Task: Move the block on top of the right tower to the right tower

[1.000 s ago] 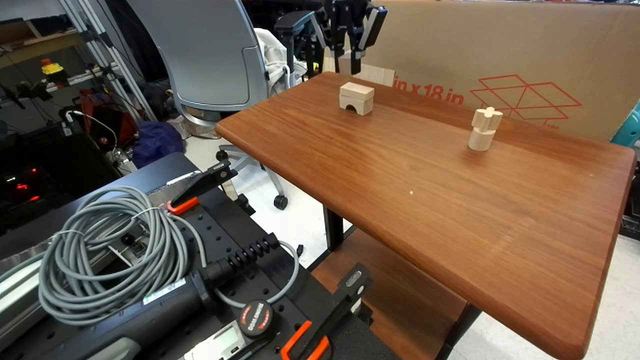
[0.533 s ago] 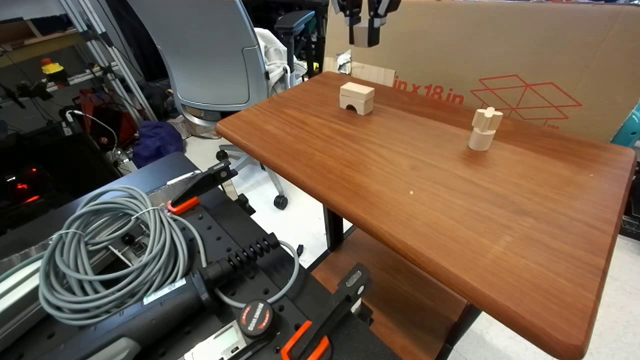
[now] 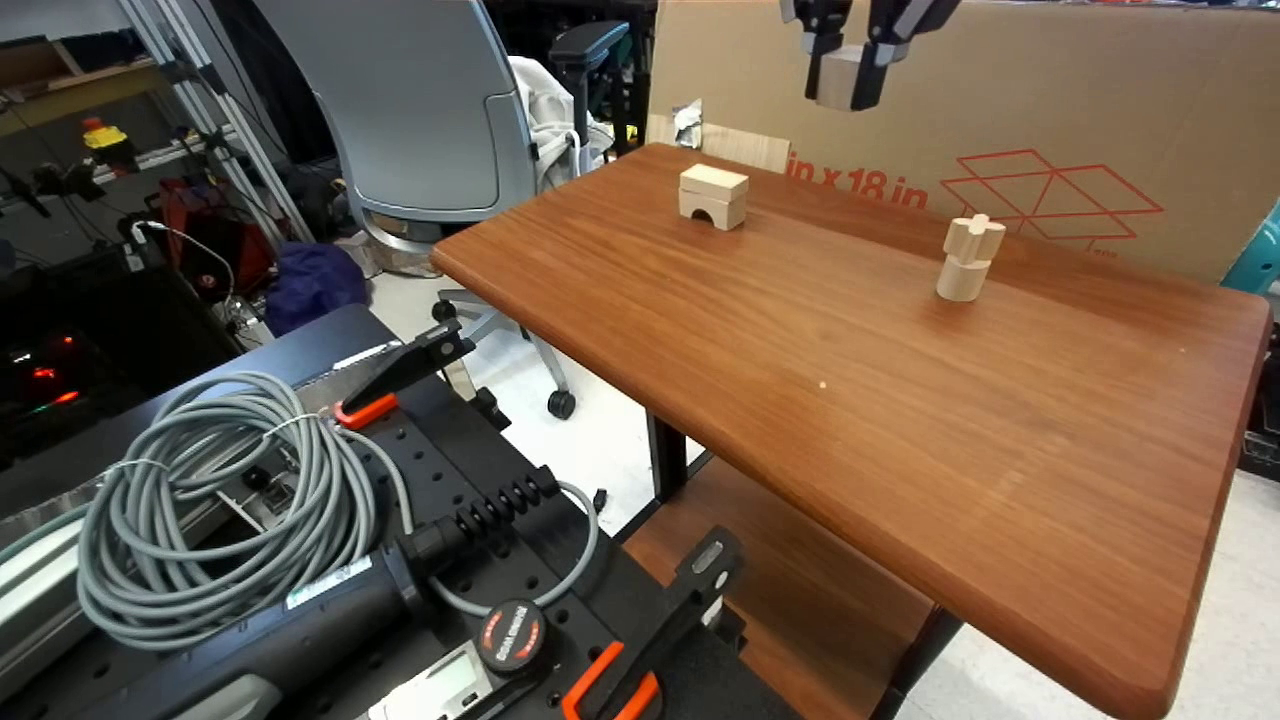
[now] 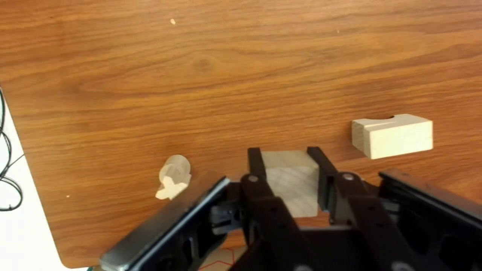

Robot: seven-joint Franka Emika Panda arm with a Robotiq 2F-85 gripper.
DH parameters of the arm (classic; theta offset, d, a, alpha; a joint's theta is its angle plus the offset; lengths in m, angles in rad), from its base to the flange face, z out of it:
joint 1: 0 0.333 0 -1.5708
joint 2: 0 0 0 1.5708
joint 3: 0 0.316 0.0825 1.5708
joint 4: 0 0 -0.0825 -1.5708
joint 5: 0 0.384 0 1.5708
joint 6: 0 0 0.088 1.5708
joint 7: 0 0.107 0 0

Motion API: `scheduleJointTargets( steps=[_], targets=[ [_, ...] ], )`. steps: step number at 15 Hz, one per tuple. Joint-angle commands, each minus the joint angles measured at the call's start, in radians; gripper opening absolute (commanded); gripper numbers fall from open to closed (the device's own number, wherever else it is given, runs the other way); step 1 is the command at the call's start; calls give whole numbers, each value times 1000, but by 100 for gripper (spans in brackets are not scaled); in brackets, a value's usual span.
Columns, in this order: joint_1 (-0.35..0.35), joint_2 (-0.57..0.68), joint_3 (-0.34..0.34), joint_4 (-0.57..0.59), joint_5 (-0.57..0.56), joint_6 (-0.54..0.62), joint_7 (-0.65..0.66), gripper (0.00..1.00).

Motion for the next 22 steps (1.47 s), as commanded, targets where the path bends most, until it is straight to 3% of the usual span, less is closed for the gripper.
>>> scheduleJointTargets(
  steps=[1,13,22],
  targets=[
    [-24,20,-17,14,20,13,-25,8],
    [-120,127,-53,151,71,-22,-39,8],
    [-97,213,-46,218,68,-13,-10,8]
  ],
)
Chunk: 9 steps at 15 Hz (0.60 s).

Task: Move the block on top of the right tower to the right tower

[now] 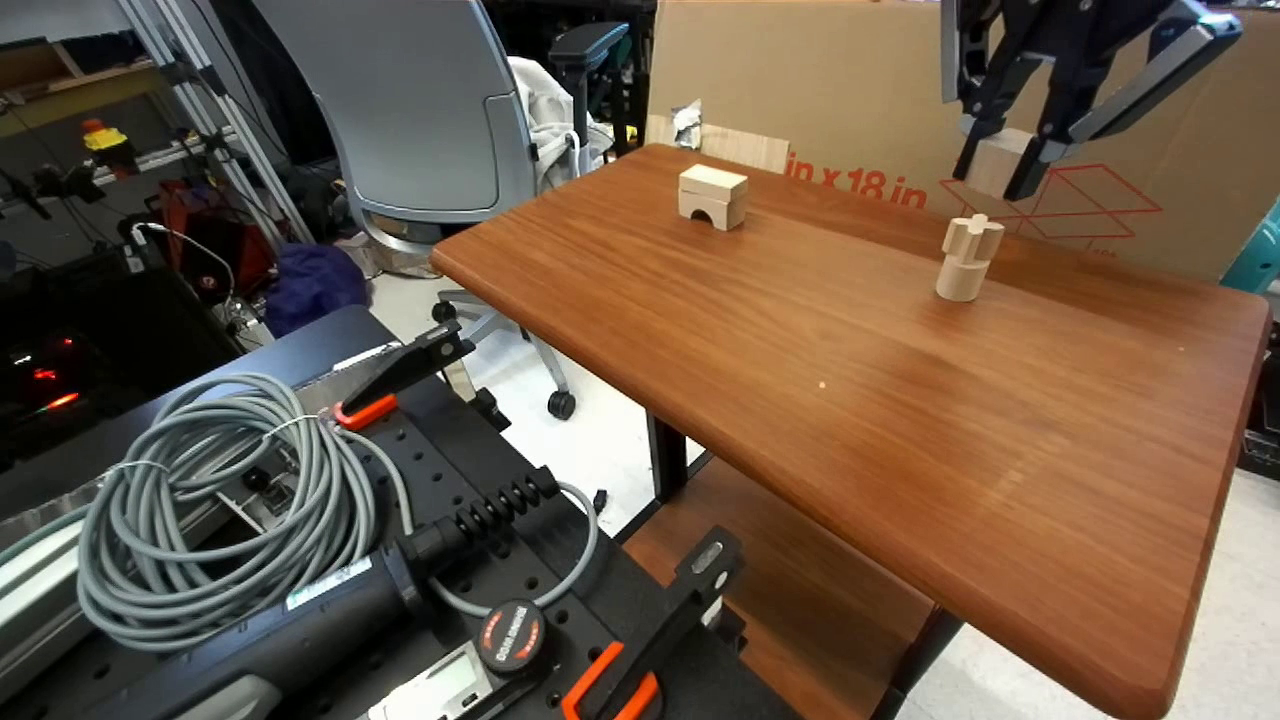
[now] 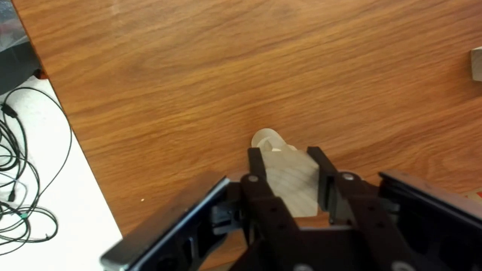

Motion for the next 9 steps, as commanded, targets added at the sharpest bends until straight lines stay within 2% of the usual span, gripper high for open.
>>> scheduleJointTargets(
  steps=[1,9],
  targets=[
    [12,35,0,49,13,-19,3,8],
    [24,69,-5,79,6,-33,19,8]
  ],
)
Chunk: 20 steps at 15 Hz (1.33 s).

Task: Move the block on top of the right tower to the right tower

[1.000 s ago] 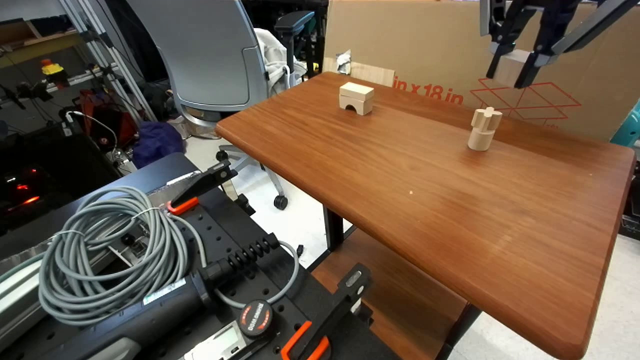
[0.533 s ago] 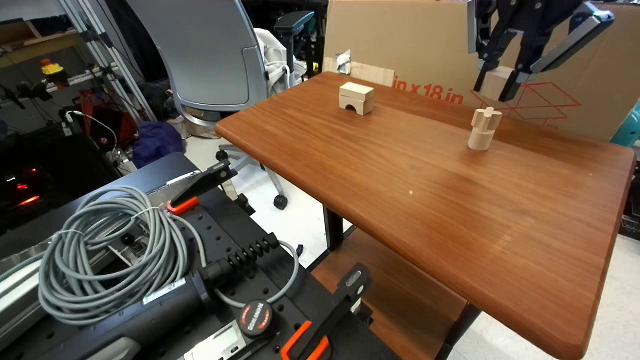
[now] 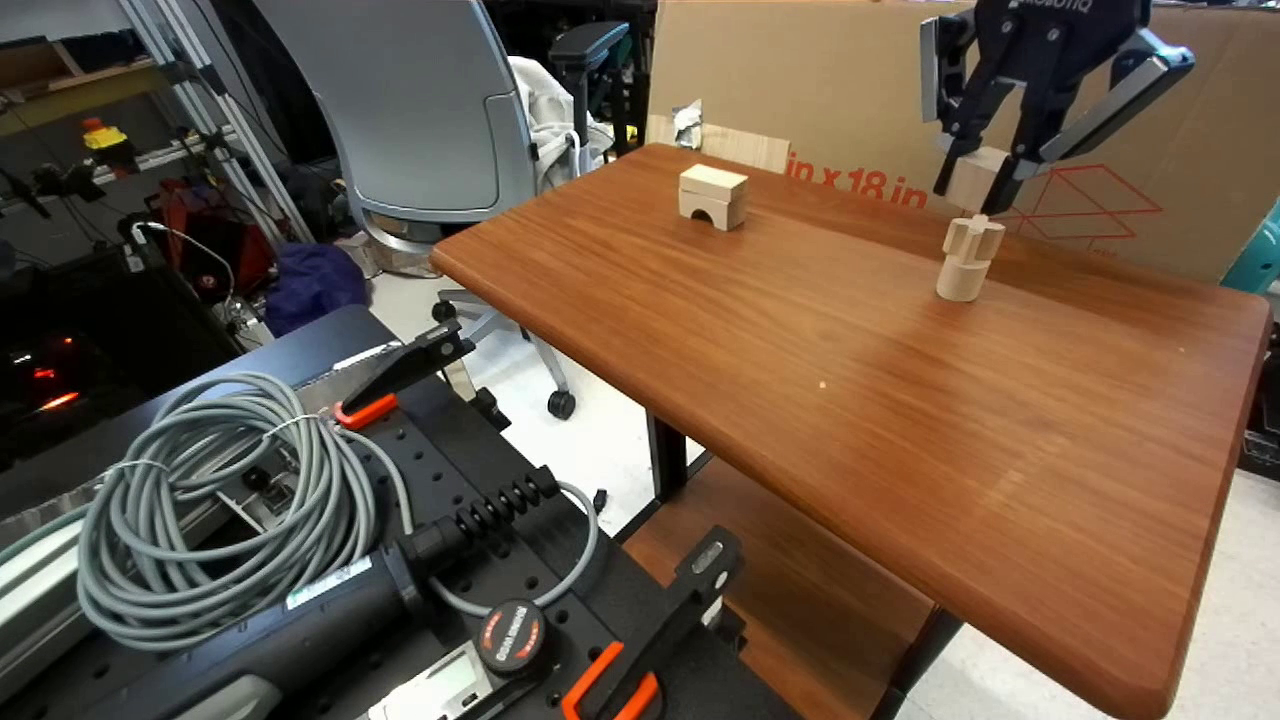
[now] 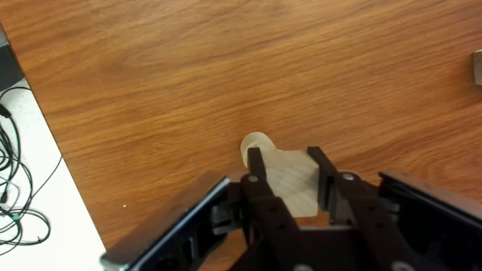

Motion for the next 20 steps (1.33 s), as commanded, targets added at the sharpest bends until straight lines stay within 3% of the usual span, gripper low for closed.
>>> scheduleJointTargets(
  steps=[1,8,9,11,14,16,18,20],
  targets=[
    [8,36,-6,57,6,-33,19,8],
    [21,72,-20,88,-12,-49,59,8],
    [25,77,-24,89,-14,-49,72,58],
    [27,79,-26,88,-12,-54,86,64],
    [25,47,-17,57,-6,-50,72,88],
    [23,4,-7,16,2,-39,51,99],
    [37,-62,-3,-51,7,-13,69,100],
    [83,-144,-24,-130,-14,-18,167,100]
  ],
)
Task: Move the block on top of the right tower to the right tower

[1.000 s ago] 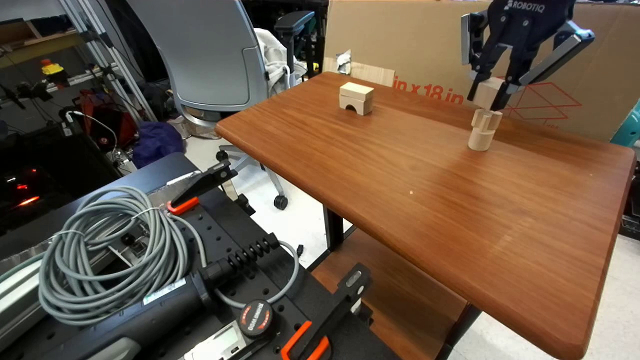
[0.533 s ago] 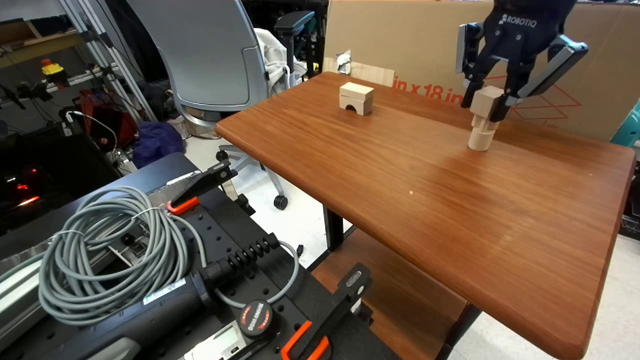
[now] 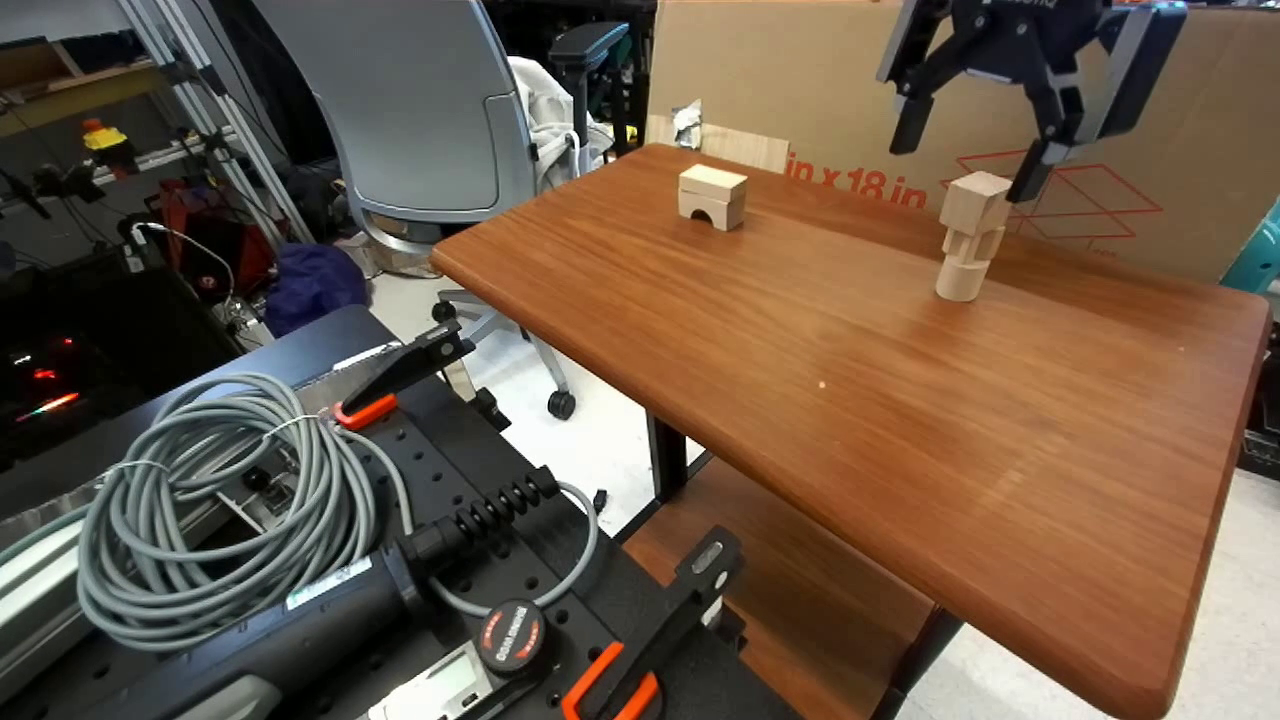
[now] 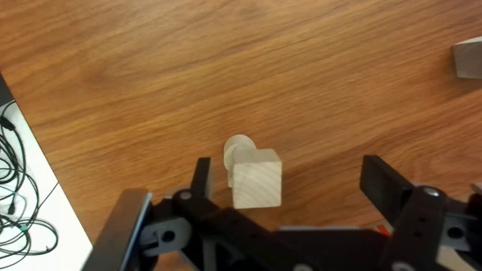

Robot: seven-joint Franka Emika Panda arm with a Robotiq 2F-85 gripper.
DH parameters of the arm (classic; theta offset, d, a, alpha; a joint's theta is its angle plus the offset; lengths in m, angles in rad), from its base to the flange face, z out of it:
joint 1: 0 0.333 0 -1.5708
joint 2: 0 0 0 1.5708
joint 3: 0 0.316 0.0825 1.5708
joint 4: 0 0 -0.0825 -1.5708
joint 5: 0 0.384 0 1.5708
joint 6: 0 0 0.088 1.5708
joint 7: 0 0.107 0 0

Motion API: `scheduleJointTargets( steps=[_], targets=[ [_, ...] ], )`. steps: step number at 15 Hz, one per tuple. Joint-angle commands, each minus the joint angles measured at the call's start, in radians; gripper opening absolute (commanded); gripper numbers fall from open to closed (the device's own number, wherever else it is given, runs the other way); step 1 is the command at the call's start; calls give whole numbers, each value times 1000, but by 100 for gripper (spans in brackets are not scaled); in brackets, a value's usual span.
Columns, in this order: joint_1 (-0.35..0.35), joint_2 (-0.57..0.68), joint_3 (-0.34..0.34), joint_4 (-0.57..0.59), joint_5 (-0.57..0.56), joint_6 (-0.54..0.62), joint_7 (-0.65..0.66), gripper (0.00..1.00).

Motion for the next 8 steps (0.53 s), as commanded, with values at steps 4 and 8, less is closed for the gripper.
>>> scheduleJointTargets(
  steps=[4,8],
  targets=[
    [70,-155,-4,-145,2,-3,100,100],
    [107,-241,2,-239,0,-2,152,100]
  ],
)
